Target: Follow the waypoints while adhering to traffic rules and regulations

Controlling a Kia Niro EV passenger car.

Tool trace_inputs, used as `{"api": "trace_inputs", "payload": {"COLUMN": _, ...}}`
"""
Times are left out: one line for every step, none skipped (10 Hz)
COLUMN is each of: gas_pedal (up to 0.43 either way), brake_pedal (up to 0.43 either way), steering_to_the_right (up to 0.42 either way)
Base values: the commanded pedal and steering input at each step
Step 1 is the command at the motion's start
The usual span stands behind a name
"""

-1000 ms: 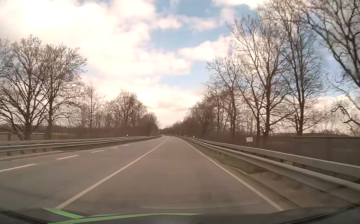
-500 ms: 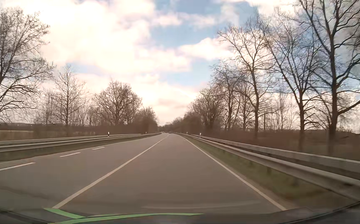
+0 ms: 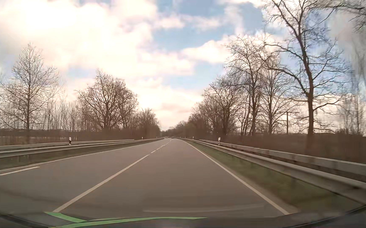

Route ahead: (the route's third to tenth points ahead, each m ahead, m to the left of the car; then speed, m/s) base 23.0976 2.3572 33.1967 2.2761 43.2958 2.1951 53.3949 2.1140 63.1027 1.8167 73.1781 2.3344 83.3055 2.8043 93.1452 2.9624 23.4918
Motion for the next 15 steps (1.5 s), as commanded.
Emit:
{"api": "trace_inputs", "payload": {"gas_pedal": 0.248, "brake_pedal": 0.000, "steering_to_the_right": 0.000}}
{"api": "trace_inputs", "payload": {"gas_pedal": 0.248, "brake_pedal": 0.000, "steering_to_the_right": 0.000}}
{"api": "trace_inputs", "payload": {"gas_pedal": 0.248, "brake_pedal": 0.000, "steering_to_the_right": 0.000}}
{"api": "trace_inputs", "payload": {"gas_pedal": 0.248, "brake_pedal": 0.000, "steering_to_the_right": 0.000}}
{"api": "trace_inputs", "payload": {"gas_pedal": 0.248, "brake_pedal": 0.000, "steering_to_the_right": -0.001}}
{"api": "trace_inputs", "payload": {"gas_pedal": 0.248, "brake_pedal": 0.000, "steering_to_the_right": -0.001}}
{"api": "trace_inputs", "payload": {"gas_pedal": 0.248, "brake_pedal": 0.000, "steering_to_the_right": -0.001}}
{"api": "trace_inputs", "payload": {"gas_pedal": 0.248, "brake_pedal": 0.000, "steering_to_the_right": -0.001}}
{"api": "trace_inputs", "payload": {"gas_pedal": 0.248, "brake_pedal": 0.000, "steering_to_the_right": -0.001}}
{"api": "trace_inputs", "payload": {"gas_pedal": 0.248, "brake_pedal": 0.000, "steering_to_the_right": -0.001}}
{"api": "trace_inputs", "payload": {"gas_pedal": 0.248, "brake_pedal": 0.000, "steering_to_the_right": -0.001}}
{"api": "trace_inputs", "payload": {"gas_pedal": 0.248, "brake_pedal": 0.000, "steering_to_the_right": -0.001}}
{"api": "trace_inputs", "payload": {"gas_pedal": 0.248, "brake_pedal": 0.000, "steering_to_the_right": -0.001}}
{"api": "trace_inputs", "payload": {"gas_pedal": 0.248, "brake_pedal": 0.000, "steering_to_the_right": -0.001}}
{"api": "trace_inputs", "payload": {"gas_pedal": 0.248, "brake_pedal": 0.000, "steering_to_the_right": -0.001}}
